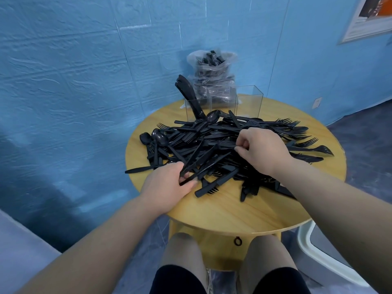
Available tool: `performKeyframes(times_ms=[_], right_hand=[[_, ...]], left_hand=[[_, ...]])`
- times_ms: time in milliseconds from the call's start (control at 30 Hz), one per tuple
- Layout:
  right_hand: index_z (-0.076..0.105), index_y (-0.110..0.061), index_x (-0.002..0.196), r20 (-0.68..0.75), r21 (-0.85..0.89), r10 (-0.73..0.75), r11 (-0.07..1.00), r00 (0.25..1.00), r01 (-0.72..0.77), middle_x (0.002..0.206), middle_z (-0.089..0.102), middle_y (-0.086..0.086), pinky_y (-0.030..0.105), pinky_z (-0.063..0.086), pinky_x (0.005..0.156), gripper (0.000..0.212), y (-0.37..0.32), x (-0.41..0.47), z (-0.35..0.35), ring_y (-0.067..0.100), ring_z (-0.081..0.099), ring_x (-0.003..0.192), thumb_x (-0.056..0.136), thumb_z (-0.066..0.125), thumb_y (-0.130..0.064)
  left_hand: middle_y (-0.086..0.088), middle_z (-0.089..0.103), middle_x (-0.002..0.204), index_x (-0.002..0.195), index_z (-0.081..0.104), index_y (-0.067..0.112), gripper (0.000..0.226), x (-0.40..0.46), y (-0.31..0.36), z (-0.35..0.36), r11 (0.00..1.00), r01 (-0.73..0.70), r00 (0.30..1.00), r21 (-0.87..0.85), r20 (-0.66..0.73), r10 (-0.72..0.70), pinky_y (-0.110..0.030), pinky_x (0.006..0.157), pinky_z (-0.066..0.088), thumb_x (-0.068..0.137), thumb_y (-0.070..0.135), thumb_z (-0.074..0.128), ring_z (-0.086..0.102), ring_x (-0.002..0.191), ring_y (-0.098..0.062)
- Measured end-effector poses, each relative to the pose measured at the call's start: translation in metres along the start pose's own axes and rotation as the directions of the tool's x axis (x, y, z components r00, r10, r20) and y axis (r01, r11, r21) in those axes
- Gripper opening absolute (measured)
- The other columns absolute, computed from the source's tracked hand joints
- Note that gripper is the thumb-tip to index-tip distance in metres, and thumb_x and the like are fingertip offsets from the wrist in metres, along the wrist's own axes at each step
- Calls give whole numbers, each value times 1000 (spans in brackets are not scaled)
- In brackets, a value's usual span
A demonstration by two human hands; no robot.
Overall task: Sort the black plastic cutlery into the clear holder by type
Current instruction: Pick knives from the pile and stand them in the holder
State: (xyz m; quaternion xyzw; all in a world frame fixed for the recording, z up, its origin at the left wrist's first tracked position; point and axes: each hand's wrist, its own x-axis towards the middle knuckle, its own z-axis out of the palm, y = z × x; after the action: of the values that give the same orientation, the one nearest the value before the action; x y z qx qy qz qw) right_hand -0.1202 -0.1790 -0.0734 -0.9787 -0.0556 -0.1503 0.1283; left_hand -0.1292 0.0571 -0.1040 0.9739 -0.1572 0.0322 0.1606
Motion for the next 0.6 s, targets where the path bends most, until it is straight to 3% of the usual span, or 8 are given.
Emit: performKeyframes(times_ms=[267, 400, 500, 600], right_hand=[[63, -20, 88, -32, 62, 21, 998, 999, -19, 78, 59, -8, 33, 51, 72, 6, 9, -5, -5, 18, 59, 80, 90, 61, -26], [65, -21, 87, -58, 102, 2, 995, 998, 4, 78, 64, -7, 35, 53, 75, 6, 12, -13, -13, 17, 61, 79, 89, 63, -26], [67, -24, 88, 0, 91, -80, 993, 997, 80, 85, 62, -10, 31, 46, 76, 7, 15, -23, -23, 14, 55, 88, 87, 64, -31], [68, -31, 101, 138, 40, -177, 984, 974, 173, 100, 57, -11, 29, 41, 83, 22, 13, -34, -27, 11, 40, 97, 84, 65, -43]], left_hand=[[10, 52, 64, 71, 42, 27, 28, 0, -8, -10, 999, 24, 998, -43, -58, -26, -23, 50, 30, 93, 40, 51, 47, 58, -3], [8, 57, 69, 74, 41, 27, 25, -1, -6, -14, 996, 3, 996, -89, -94, -11, -24, 51, 34, 95, 36, 49, 53, 60, -6], [6, 52, 63, 73, 36, 25, 28, -2, 0, -14, 993, -39, 991, -113, -133, 23, -27, 48, 32, 98, 34, 45, 50, 54, -10], [0, 48, 57, 73, 35, 19, 30, -2, 6, -13, 990, -74, 989, -120, -138, 57, -33, 49, 35, 100, 32, 40, 46, 50, -18]])
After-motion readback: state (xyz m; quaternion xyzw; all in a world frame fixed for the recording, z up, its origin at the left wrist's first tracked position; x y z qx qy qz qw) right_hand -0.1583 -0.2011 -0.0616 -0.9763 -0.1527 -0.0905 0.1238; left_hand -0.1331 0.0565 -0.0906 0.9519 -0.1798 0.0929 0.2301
